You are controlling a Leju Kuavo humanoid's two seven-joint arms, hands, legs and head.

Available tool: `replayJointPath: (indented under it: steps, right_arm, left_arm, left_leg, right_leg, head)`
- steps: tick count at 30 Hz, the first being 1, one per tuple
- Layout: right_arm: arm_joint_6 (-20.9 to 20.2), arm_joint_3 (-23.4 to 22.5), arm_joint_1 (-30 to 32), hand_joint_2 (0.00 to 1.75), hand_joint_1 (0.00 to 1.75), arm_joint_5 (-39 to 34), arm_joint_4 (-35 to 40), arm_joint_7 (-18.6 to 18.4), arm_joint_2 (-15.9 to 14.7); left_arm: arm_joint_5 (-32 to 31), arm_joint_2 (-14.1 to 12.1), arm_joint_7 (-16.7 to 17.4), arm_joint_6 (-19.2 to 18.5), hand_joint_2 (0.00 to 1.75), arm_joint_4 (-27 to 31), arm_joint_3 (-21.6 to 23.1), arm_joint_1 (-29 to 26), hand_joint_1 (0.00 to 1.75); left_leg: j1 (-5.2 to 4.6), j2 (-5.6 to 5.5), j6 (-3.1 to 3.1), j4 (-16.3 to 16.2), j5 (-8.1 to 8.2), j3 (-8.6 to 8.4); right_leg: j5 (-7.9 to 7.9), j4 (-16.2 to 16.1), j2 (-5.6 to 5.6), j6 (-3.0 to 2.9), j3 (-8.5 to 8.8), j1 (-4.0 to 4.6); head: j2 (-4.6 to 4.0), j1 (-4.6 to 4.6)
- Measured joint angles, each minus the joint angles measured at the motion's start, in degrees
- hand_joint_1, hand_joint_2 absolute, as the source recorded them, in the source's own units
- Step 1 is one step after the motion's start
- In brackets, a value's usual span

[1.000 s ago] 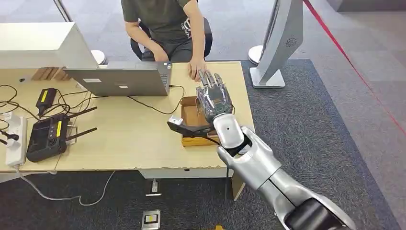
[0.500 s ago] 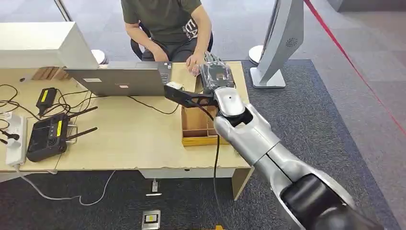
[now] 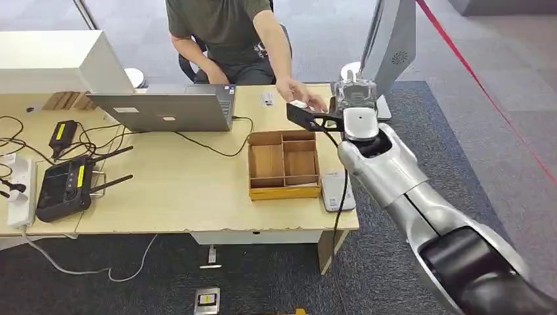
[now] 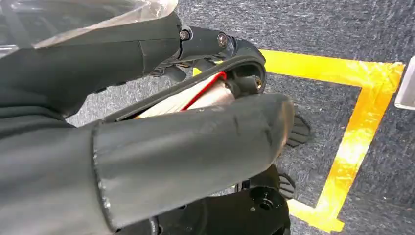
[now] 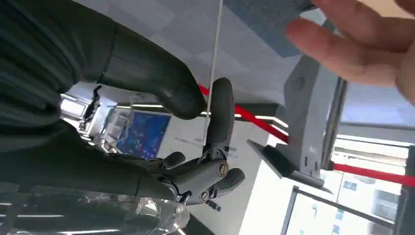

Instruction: Pass the card to the sensor for recognition and then transmit it.

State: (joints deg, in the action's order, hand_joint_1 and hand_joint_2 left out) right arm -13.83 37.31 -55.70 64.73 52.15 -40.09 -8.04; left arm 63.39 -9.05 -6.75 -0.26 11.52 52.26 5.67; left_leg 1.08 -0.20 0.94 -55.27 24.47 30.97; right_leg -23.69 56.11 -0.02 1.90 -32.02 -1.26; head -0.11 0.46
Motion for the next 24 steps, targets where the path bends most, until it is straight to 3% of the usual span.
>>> replayJointPath:
  steps: [13, 24]
  right_arm:
    - [-4.57, -5.91, 1.58, 1.75, 1.75, 4.05, 3.52, -0.02, -2.82]
    - [-3.39, -5.97, 1.59, 1.75, 1.75, 0.49, 4.59, -0.02, -3.02]
  left_arm:
    - [-0.5, -0.09, -0.11, 0.37, 0.0, 0.0, 0.96, 0.08, 0.0]
    - [-1.18, -0.07, -0.22, 0.18, 0.0, 0.0, 1.36, 0.15, 0.0]
  left_leg:
    - [0.0, 0.01, 0.0, 0.0, 0.0, 0.02]
    - [0.01, 0.01, 0.0, 0.01, 0.0, 0.03]
  right_leg:
    - [0.0, 0.01, 0.01, 0.0, -0.01, 0.0]
    - [0.0, 0.02, 0.01, 0.0, 0.01, 0.01]
  head:
    - [0.0, -0.02]
    - [0.0, -0.02]
